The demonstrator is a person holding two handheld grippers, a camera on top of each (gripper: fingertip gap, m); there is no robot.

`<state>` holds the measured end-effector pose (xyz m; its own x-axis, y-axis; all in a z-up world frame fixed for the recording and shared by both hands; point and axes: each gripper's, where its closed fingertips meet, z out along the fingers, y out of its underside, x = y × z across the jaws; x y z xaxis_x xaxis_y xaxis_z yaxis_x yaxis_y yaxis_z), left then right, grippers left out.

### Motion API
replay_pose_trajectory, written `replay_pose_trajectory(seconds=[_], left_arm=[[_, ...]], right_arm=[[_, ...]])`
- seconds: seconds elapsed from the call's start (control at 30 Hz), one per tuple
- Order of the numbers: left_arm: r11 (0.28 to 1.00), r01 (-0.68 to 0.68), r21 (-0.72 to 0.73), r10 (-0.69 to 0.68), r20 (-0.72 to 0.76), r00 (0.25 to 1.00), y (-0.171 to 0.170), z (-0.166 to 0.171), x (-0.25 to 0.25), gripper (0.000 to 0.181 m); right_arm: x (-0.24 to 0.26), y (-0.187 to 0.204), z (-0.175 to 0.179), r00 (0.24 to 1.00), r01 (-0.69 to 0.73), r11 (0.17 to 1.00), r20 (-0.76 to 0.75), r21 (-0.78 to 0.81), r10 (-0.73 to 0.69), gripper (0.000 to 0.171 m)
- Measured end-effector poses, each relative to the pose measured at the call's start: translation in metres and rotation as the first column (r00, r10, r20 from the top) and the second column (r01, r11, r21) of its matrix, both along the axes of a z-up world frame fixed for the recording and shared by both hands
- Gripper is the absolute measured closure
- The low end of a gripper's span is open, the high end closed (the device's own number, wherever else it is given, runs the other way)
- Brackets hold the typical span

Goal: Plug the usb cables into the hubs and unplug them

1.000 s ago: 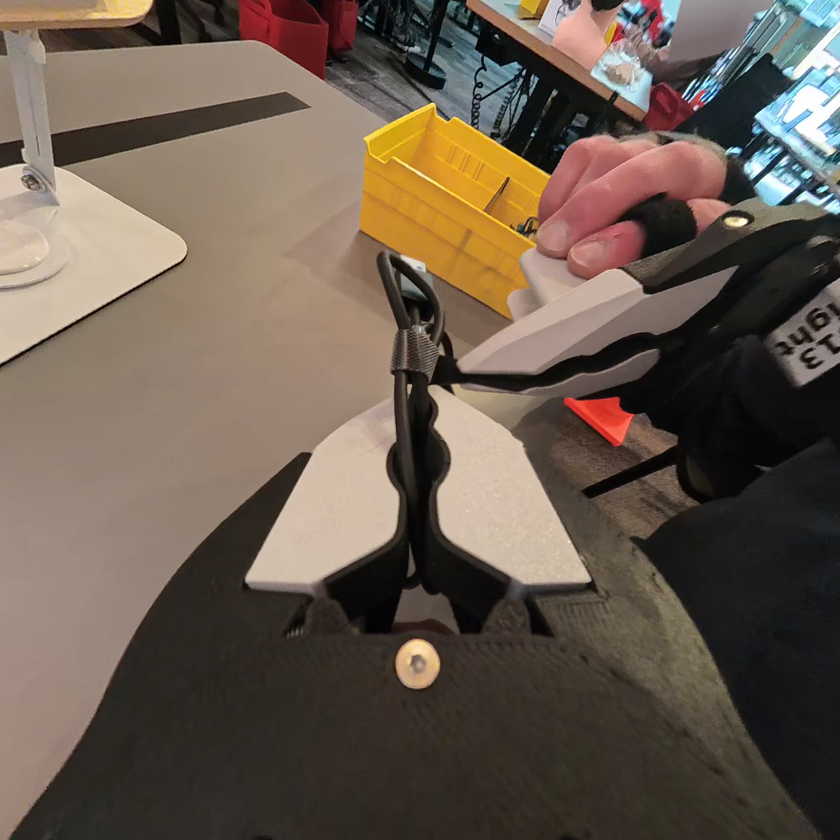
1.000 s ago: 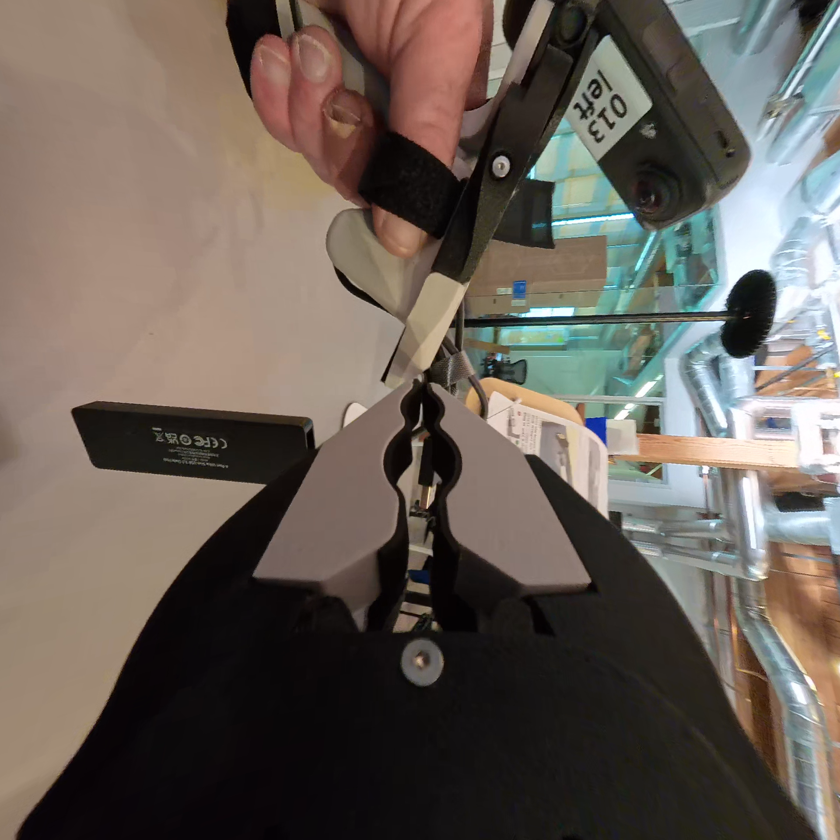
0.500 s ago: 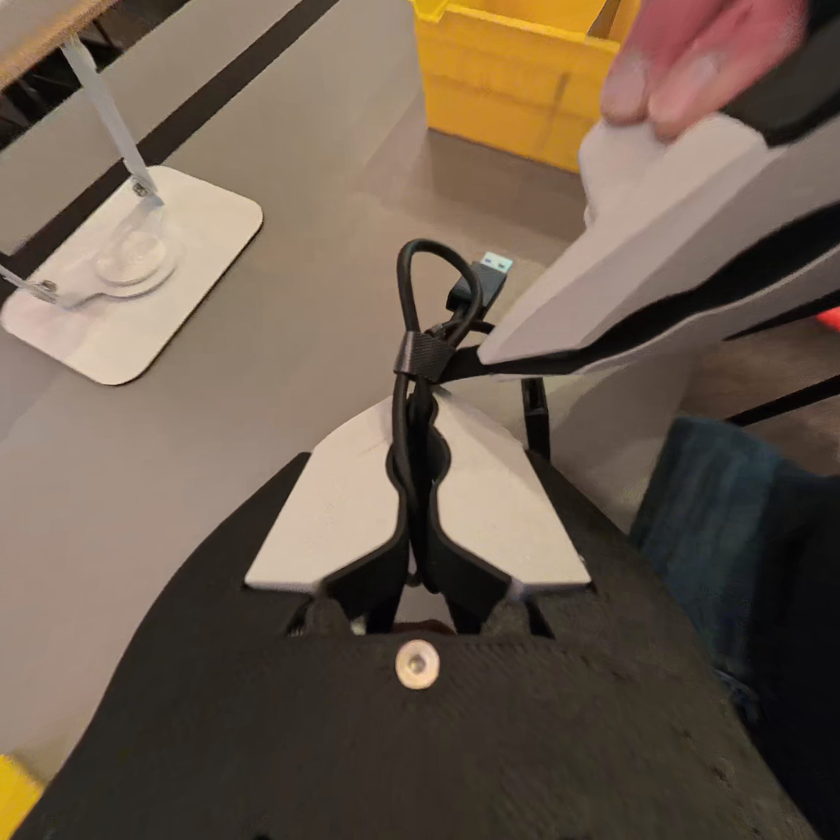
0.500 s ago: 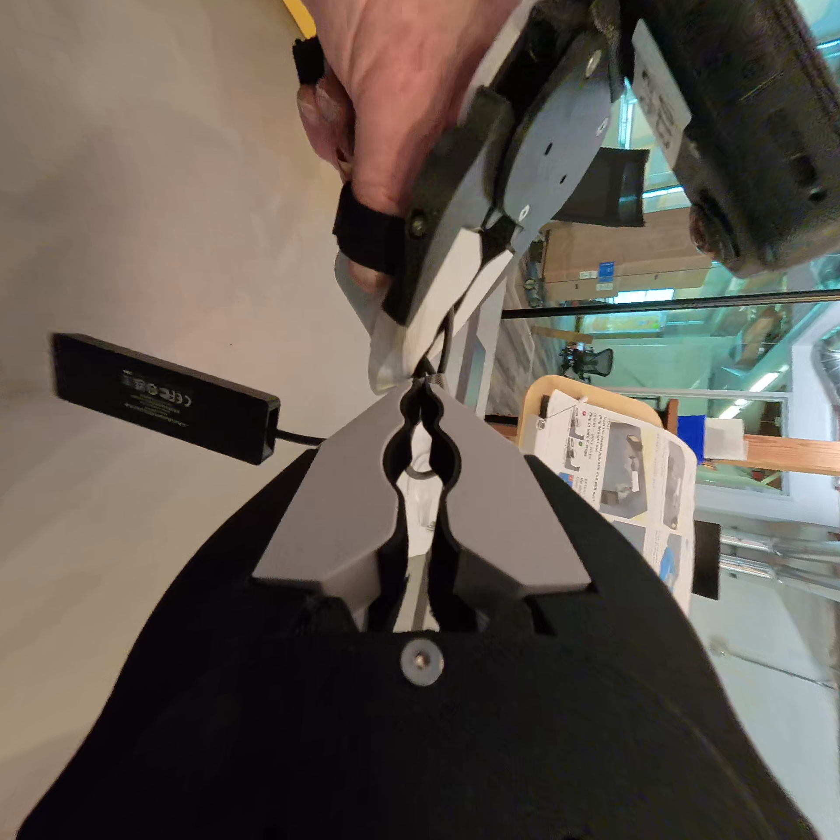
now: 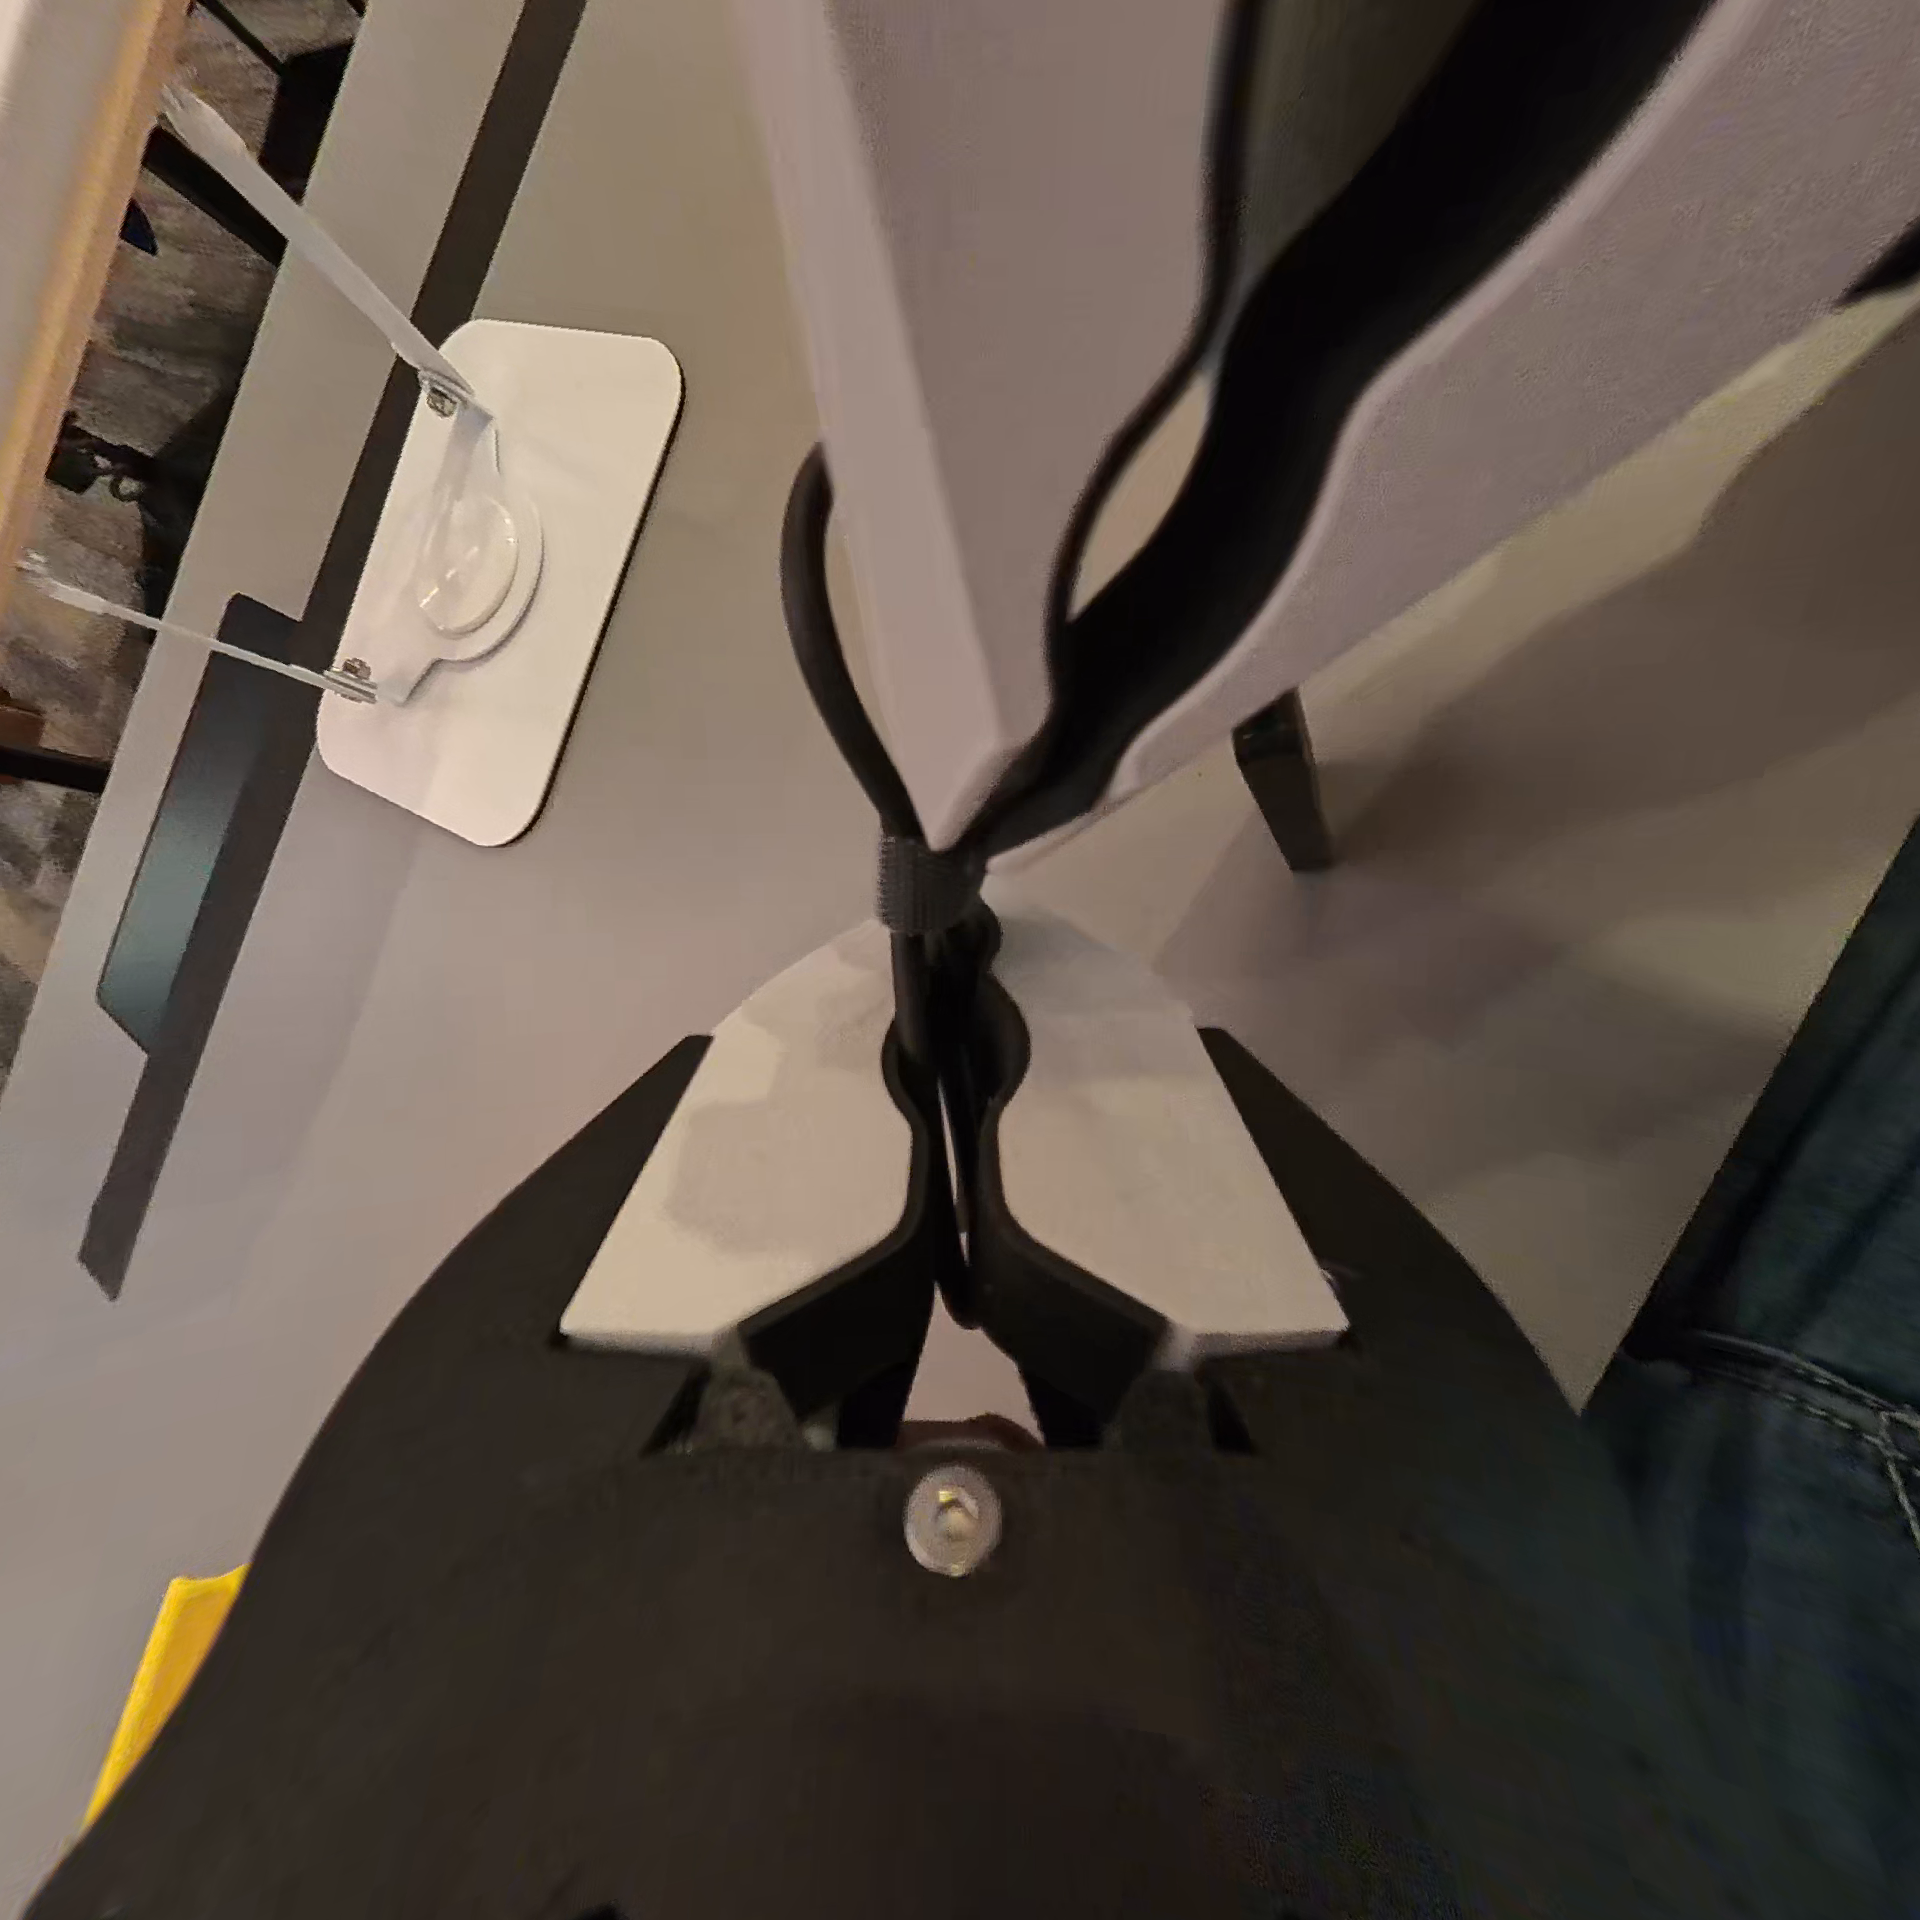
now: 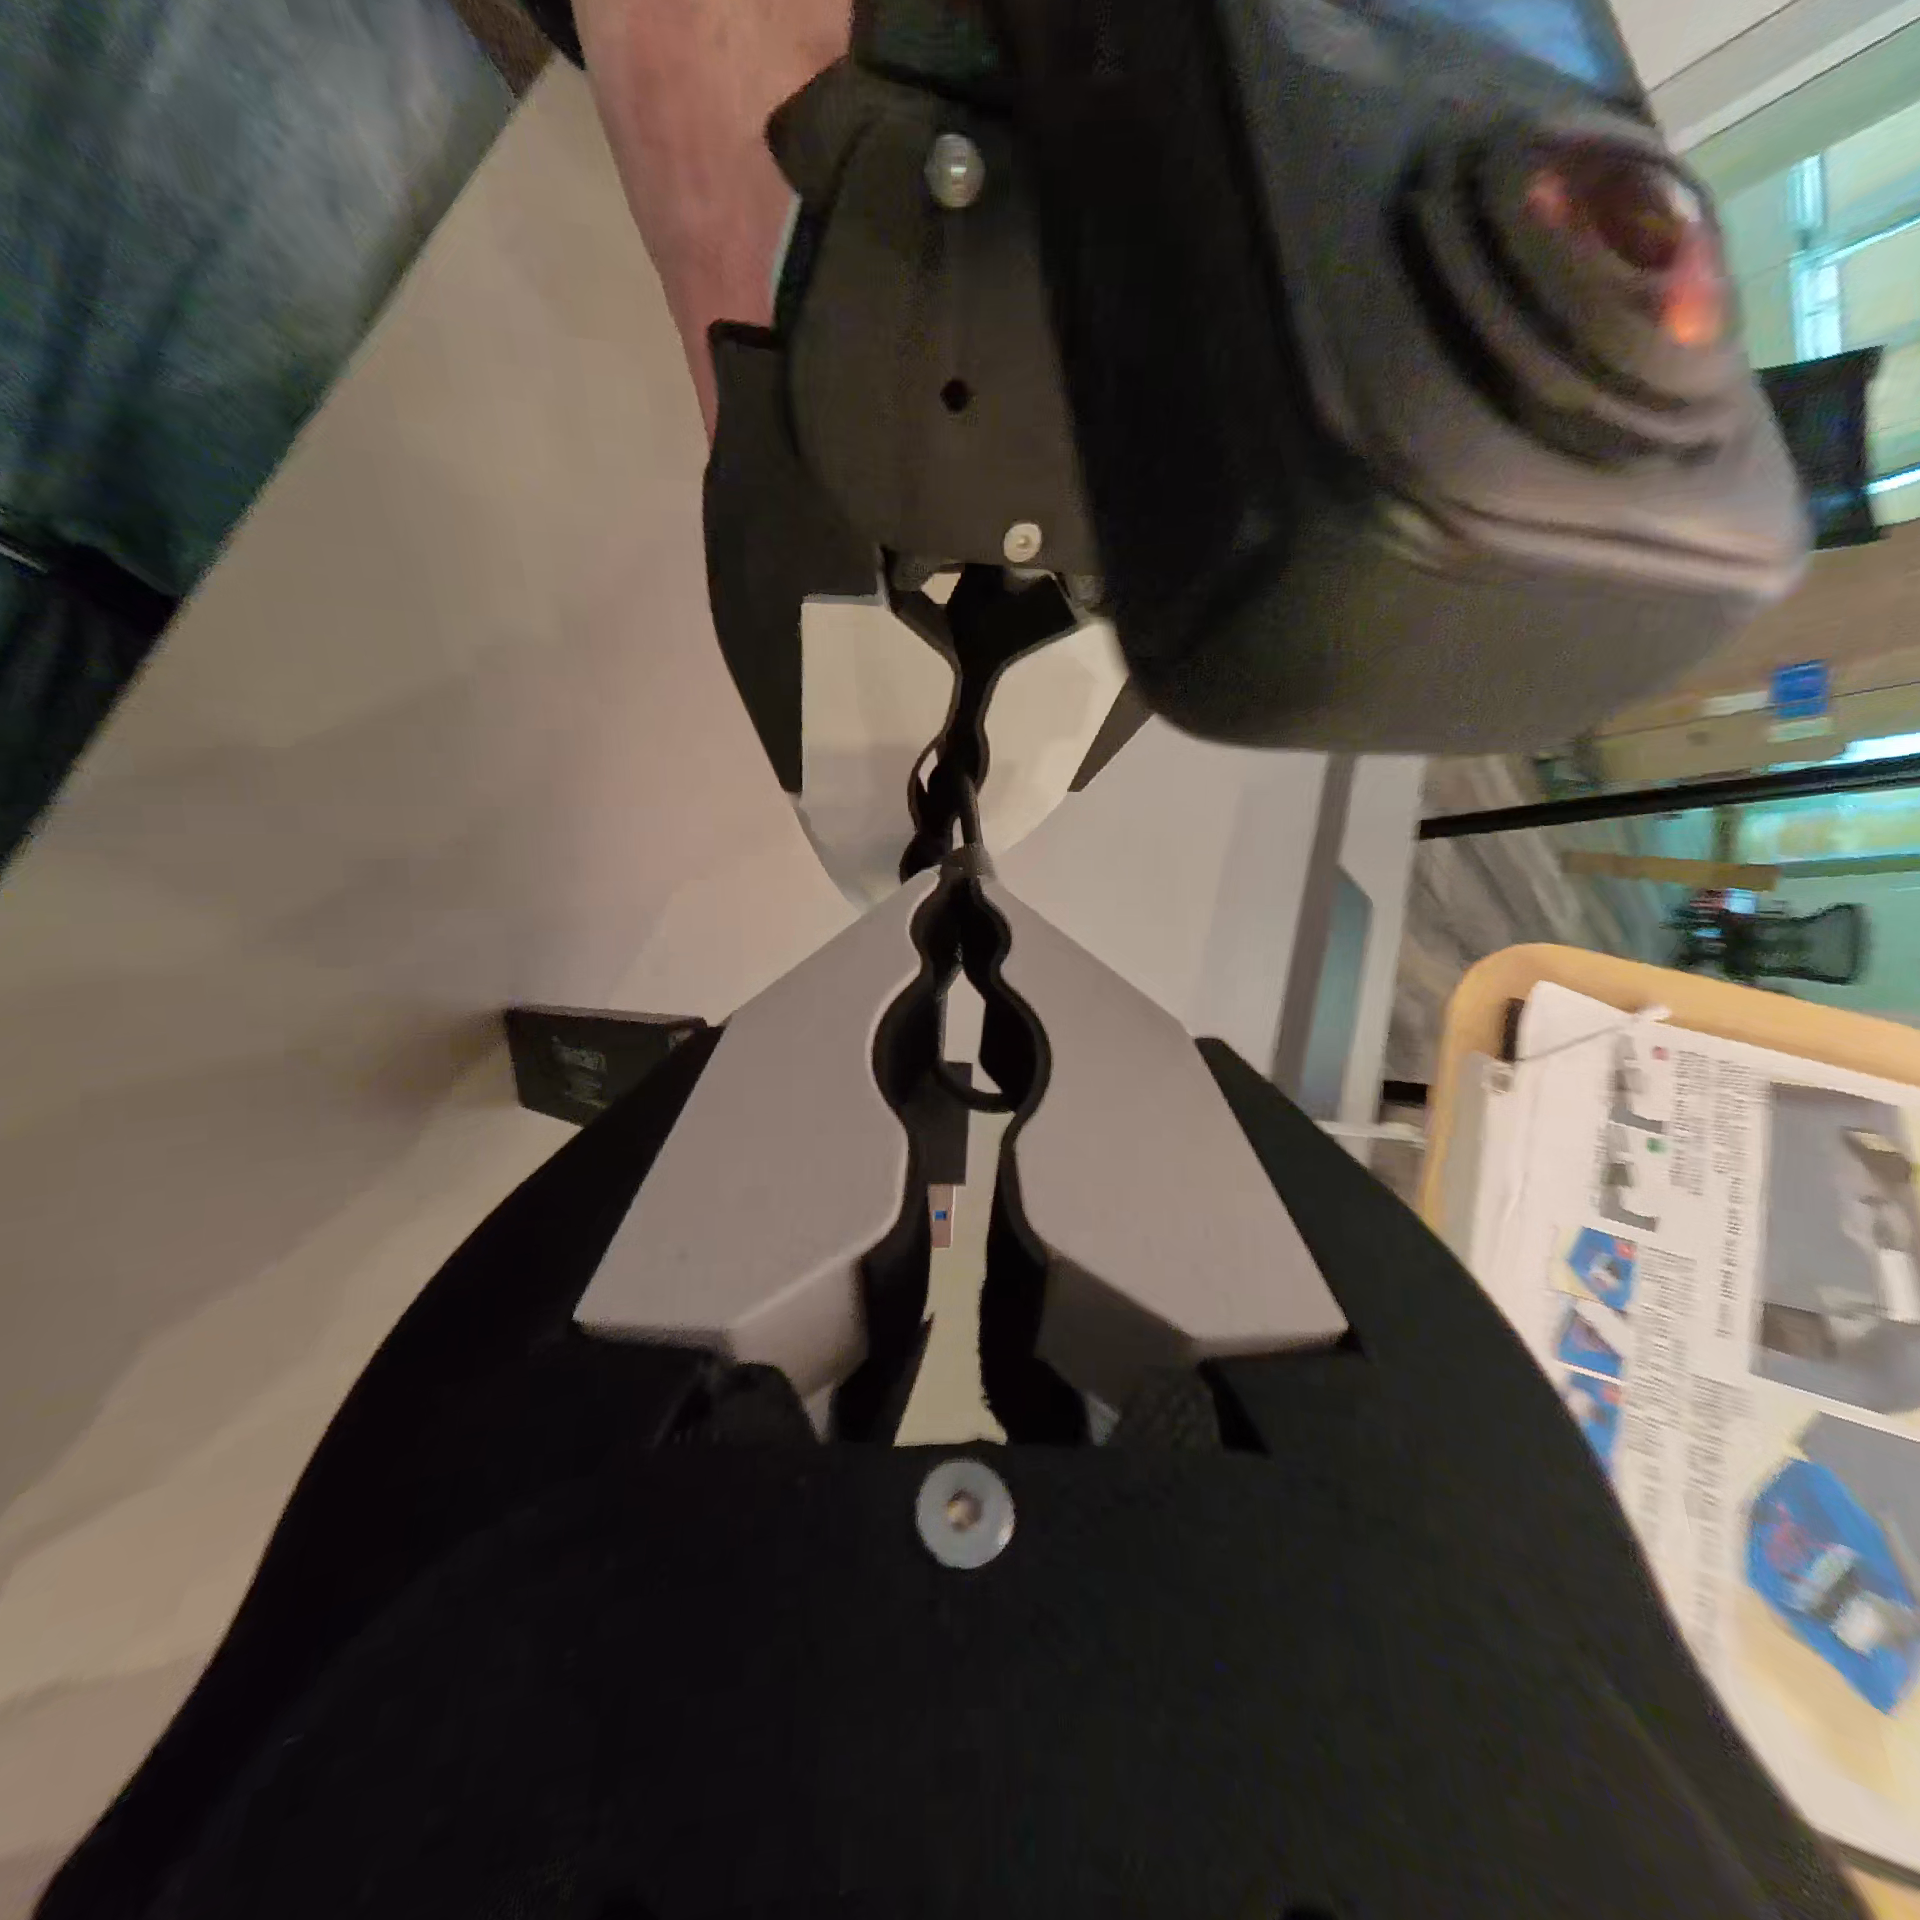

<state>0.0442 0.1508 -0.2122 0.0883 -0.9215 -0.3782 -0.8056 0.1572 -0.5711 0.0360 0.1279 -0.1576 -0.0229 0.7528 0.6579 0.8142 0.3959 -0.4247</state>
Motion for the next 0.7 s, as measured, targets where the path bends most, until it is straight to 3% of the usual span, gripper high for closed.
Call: replay_pose_trajectory(seconds=[0.1,0.17,0.27,0.4,0.5,0.7], left_arm=[[0.999,0.005,0.054,-0.002,-0.043,0.999,0.003,0.0,-0.002,0.181],[0.999,0.014,-0.03,-0.015,-0.021,1.0,-0.001,-0.001,-0.001,0.181],[0.967,0.047,-0.251,-0.034,0.059,0.998,-0.01,-0.003,0.002,0.181],[0.942,0.056,-0.331,-0.046,0.038,0.998,-0.011,-0.012,0.003,0.181],[0.947,0.068,-0.314,-0.071,0.003,0.997,-0.014,-0.017,0.006,0.181],[0.95,0.1,-0.294,-0.106,-0.003,0.994,-0.017,-0.019,0.008,0.181]], right_arm=[[0.0,0.002,-0.001,0.996,0.001,0.981,-0.09,-0.194,-0.019,0.171],[0.002,0.001,-0.001,0.992,-0.014,0.961,-0.128,-0.276,-0.023,0.171],[0.001,0.001,-0.001,0.998,-0.025,0.989,-0.054,-0.147,0.017,0.171],[0.0,-0.001,-0.01,0.991,-0.09,0.996,0.103,0.01,0.088,0.171],[0.004,0.002,-0.014,0.976,-0.077,0.997,0.207,0.019,0.072,0.171],[0.003,0.011,-0.017,0.995,0.018,0.987,0.104,-0.16,-0.002,0.171]])
